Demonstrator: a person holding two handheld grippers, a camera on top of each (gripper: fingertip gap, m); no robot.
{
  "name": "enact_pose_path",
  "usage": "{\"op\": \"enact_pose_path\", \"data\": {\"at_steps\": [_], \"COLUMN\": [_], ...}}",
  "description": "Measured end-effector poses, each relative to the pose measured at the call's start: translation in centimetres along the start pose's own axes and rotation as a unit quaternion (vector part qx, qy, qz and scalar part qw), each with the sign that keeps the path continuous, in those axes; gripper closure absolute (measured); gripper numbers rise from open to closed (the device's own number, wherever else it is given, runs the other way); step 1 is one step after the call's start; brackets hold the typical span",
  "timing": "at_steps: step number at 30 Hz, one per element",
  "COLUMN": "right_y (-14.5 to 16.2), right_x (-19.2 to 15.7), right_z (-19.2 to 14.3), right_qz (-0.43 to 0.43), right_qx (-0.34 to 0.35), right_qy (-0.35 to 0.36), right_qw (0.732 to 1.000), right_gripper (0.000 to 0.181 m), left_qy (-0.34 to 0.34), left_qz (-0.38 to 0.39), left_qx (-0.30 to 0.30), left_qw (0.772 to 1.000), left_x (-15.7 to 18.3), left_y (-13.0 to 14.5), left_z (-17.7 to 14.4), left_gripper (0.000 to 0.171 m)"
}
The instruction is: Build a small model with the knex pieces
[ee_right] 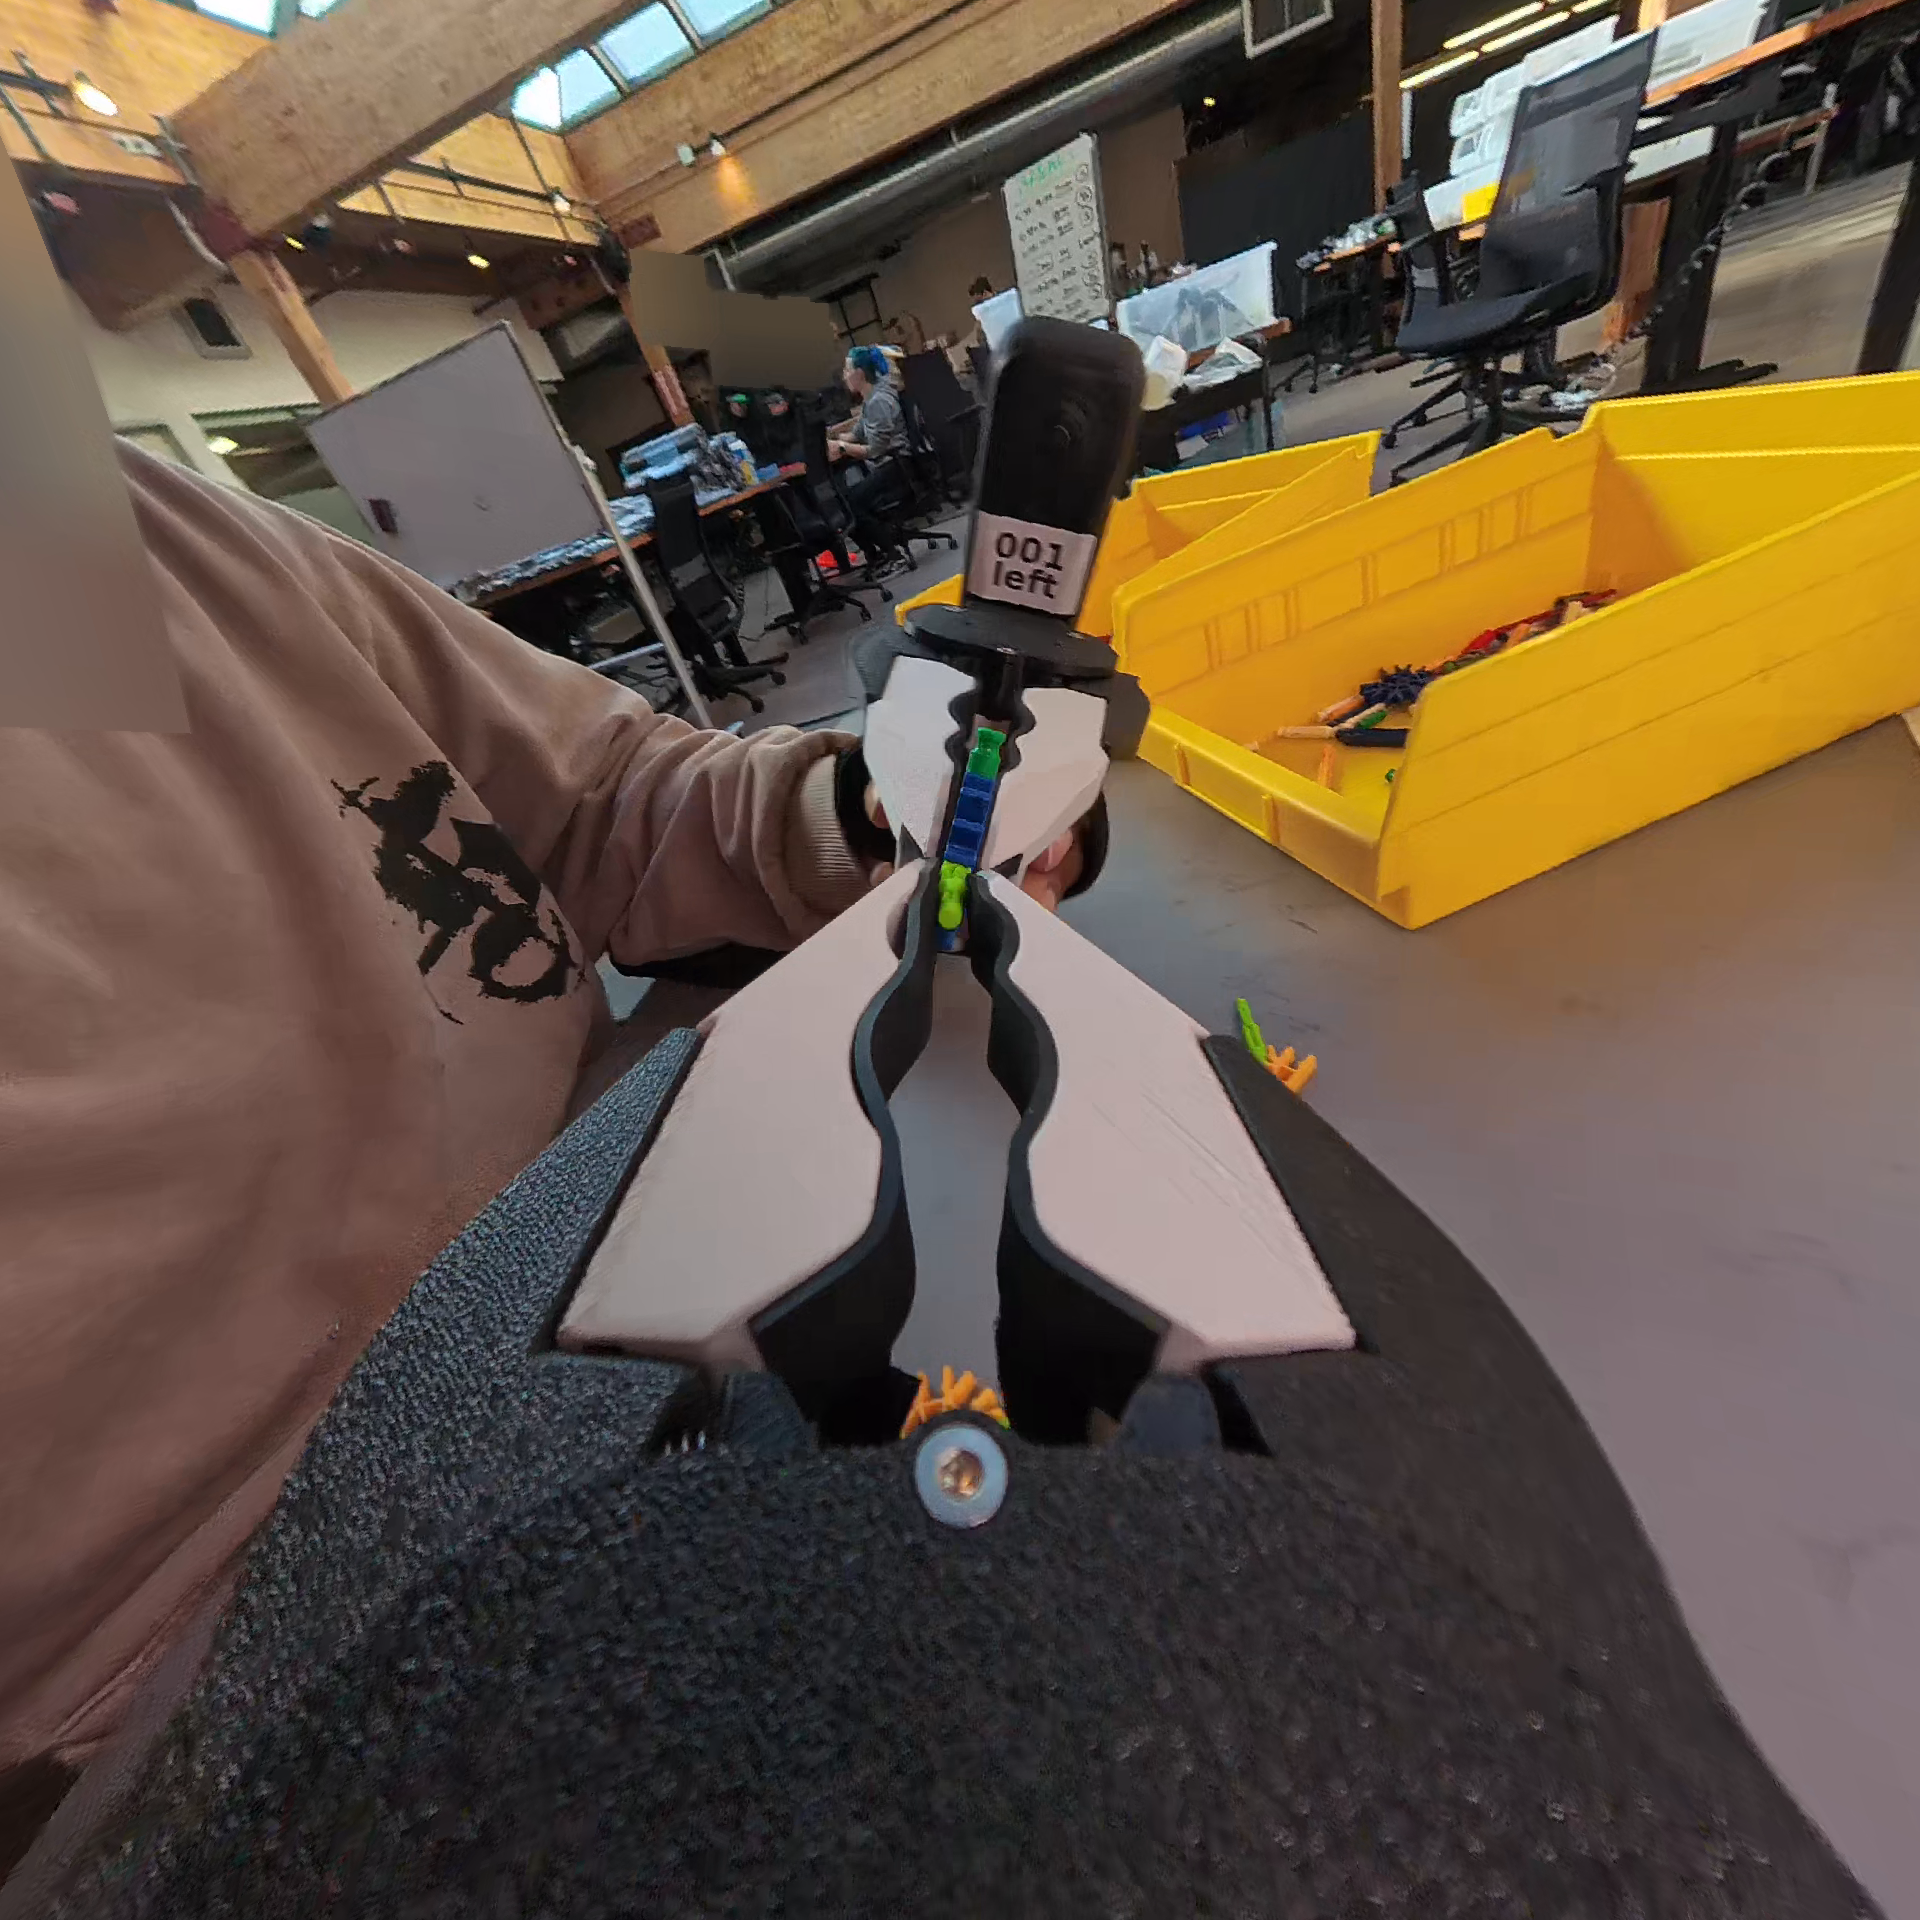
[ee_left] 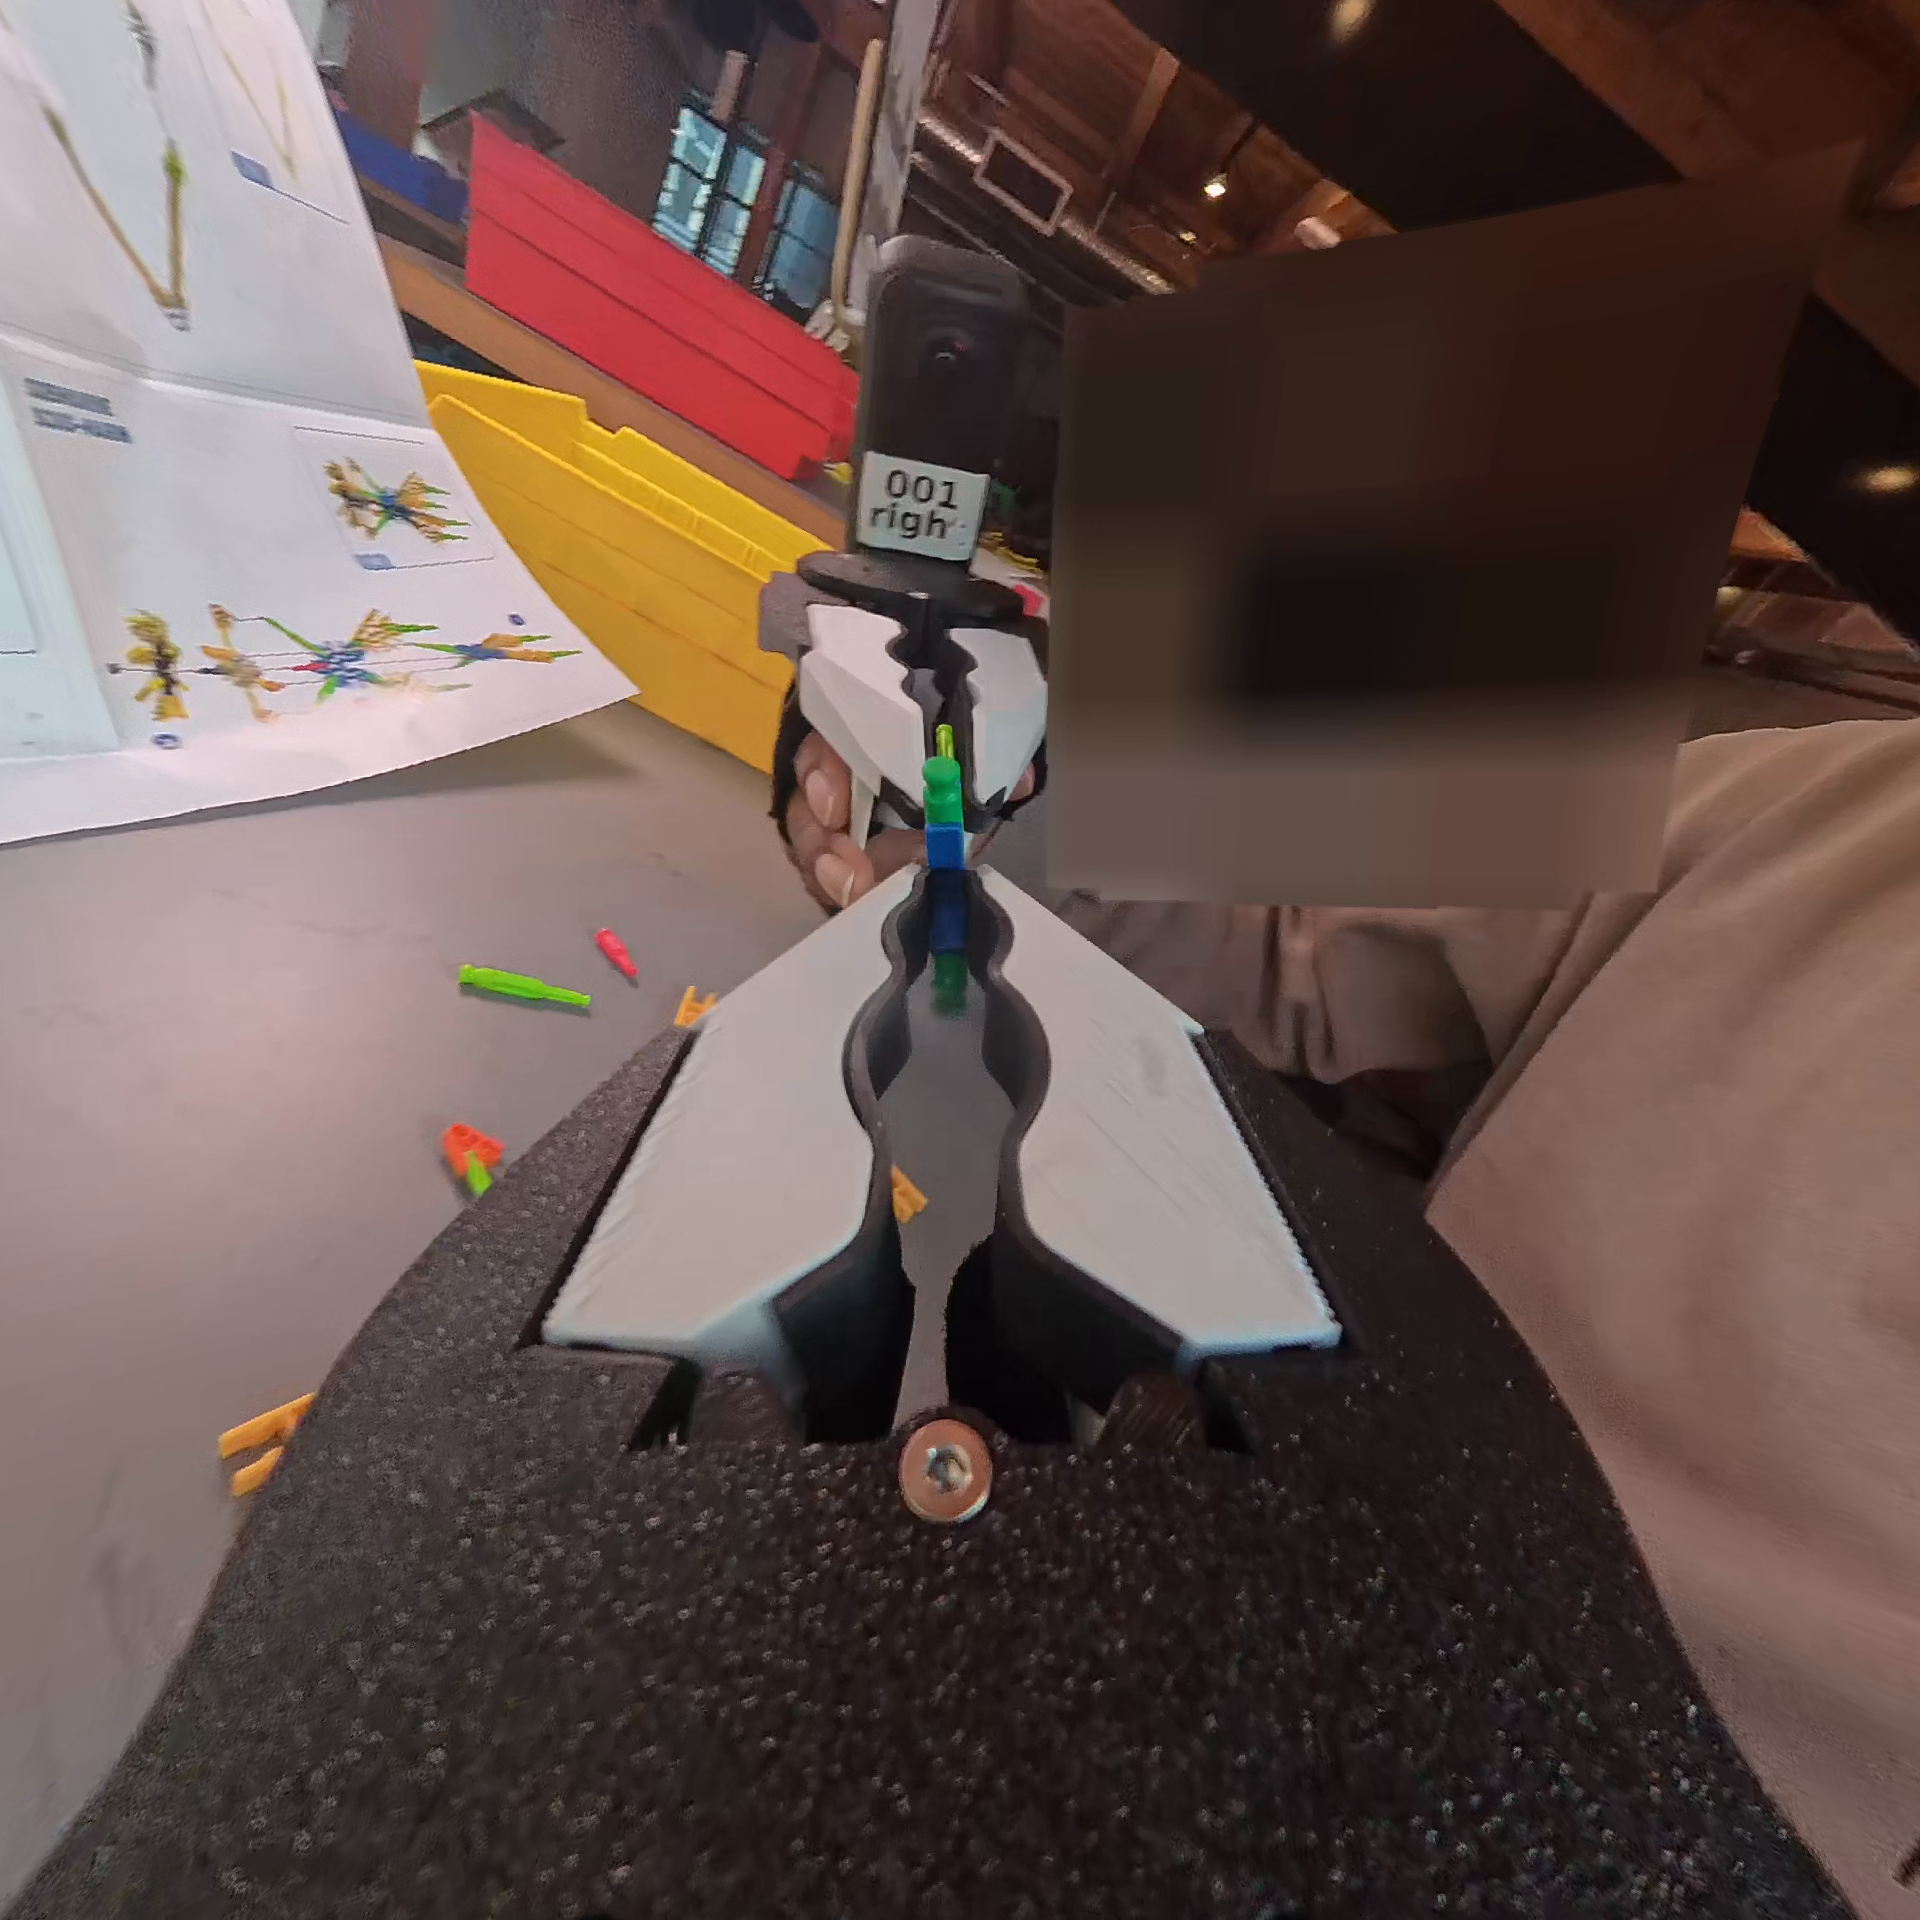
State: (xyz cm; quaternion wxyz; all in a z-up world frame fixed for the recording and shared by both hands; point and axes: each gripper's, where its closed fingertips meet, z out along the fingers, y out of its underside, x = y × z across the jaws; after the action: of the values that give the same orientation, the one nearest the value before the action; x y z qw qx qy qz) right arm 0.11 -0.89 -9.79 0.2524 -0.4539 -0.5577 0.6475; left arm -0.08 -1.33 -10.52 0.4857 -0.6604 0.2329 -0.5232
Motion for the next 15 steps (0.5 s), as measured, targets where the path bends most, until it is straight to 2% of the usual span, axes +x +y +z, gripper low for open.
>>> {"op": "enact_pose_path", "data": {"at_steps": [4,7,9,12,15], "right_y": [0.8,0.7,0.7,0.8,0.3], "right_x": [3.1,4.3,5.0,5.6,6.0], "right_z": [0.2,0.7,0.8,1.1,1.3], "right_qz": [-0.058,-0.122,-0.185,-0.298,-0.338], "right_qx": [-0.051,-0.074,-0.099,-0.148,-0.153], "right_qy": [0.135,0.217,0.273,0.352,0.4], "right_qw": [0.988,0.966,0.939,0.875,0.838], "right_gripper": [0.179,0.178,0.179,0.18,0.18], "left_qy": [-0.129,-0.155,-0.179,-0.227,-0.256], "left_qz": [0.05,0.024,0.026,0.057,0.05], "left_qx": [-0.011,0.013,0.019,0.009,0.022], "left_qw": [0.99,0.988,0.983,0.972,0.965], "left_x": [-3.3,-4.6,-5.3,-5.9,-6.3], "left_y": [0.2,0.0,0.0,0.2,-0.3], "left_z": [-0.6,-1.2,-1.4,-1.4,-1.5], "left_gripper": [0.165,0.164,0.164,0.167,0.166]}}
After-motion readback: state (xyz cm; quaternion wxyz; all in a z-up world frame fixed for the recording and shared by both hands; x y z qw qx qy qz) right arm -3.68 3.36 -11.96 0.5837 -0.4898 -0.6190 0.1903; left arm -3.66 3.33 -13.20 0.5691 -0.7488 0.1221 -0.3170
